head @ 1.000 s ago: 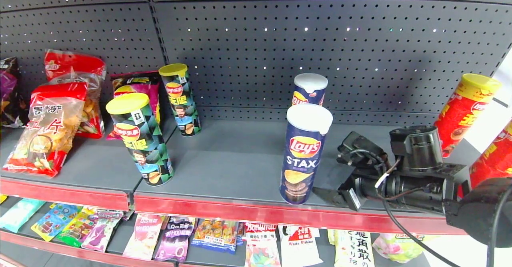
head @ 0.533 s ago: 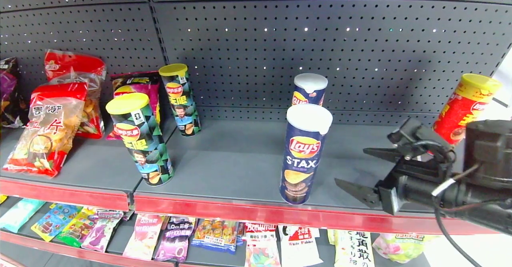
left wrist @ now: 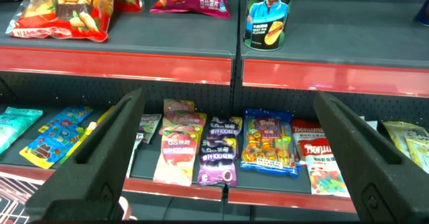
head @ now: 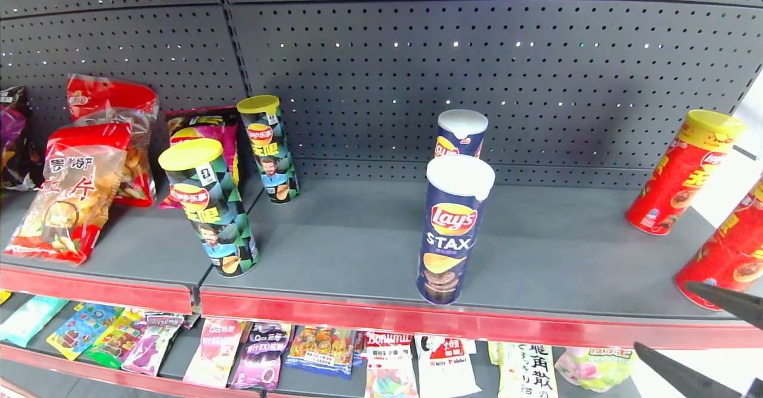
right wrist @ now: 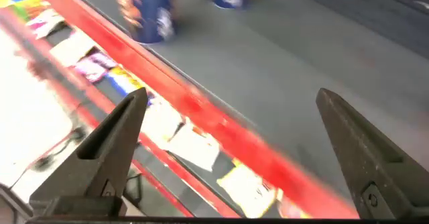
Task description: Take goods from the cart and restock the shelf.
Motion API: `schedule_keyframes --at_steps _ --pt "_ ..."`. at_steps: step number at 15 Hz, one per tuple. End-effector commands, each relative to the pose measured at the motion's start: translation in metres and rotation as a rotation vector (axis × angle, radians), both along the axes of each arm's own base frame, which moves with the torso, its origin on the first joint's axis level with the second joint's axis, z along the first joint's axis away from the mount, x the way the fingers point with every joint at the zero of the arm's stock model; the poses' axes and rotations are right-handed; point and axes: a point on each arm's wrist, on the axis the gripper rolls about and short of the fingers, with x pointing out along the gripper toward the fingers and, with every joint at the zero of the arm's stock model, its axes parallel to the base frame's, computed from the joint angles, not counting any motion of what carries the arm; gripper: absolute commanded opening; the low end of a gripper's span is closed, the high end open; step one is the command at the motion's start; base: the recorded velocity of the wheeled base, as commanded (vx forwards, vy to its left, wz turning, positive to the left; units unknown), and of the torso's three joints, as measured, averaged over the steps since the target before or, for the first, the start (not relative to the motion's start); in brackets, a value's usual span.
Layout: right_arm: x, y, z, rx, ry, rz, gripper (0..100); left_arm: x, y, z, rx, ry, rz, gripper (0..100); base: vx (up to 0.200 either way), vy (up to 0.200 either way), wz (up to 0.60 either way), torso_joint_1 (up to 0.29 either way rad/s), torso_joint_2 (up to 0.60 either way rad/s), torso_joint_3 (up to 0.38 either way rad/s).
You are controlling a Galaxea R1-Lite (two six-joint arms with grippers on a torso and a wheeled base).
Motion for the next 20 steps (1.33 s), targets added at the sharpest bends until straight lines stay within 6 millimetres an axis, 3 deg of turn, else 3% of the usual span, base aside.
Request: schedule_keyframes --at_steps 1,3,7,9,12,16,18,20 --pt "-0.073 -0.017 -0.039 0.002 -0.112 -0.331 100 0.000 0.000 0.000 0.000 0.000 0.002 100 0.000 0.000 0.00 0.000 0.00 0.000" --pt "-0.093 -0.019 -0.060 0.026 -0.129 -0.482 100 0.000 0.000 0.000 0.000 0.000 0.000 100 0.000 0.000 0.00 0.000 0.00 0.000" --pt "-0.096 -0.022 -0.063 0.188 -0.108 -0.636 100 0.000 0.000 0.000 0.000 0.000 0.002 100 0.000 0.000 0.00 0.000 0.00 0.000" --pt "-0.096 -0.022 -0.064 0.264 -0.096 -0.637 100 0.000 0.000 0.000 0.000 0.000 0.002 100 0.000 0.000 0.00 0.000 0.00 0.000" --pt "-0.102 -0.020 -0.066 0.221 -0.156 -0.435 100 0.000 0.000 0.000 0.000 0.000 0.002 100 0.000 0.000 0.00 0.000 0.00 0.000" --pt "-0.102 -0.020 -0.066 0.174 -0.172 -0.427 100 0.000 0.000 0.000 0.000 0.000 0.002 100 0.000 0.000 0.00 0.000 0.00 0.000" --pt "-0.102 -0.022 -0.066 0.289 -0.153 -0.536 100 0.000 0.000 0.000 0.000 0.000 0.002 100 0.000 0.000 0.00 0.000 0.00 0.000" --pt "-0.102 -0.025 -0.067 0.269 -0.188 -0.659 100 0.000 0.000 0.000 0.000 0.000 0.000 100 0.000 0.000 0.00 0.000 0.00 0.000"
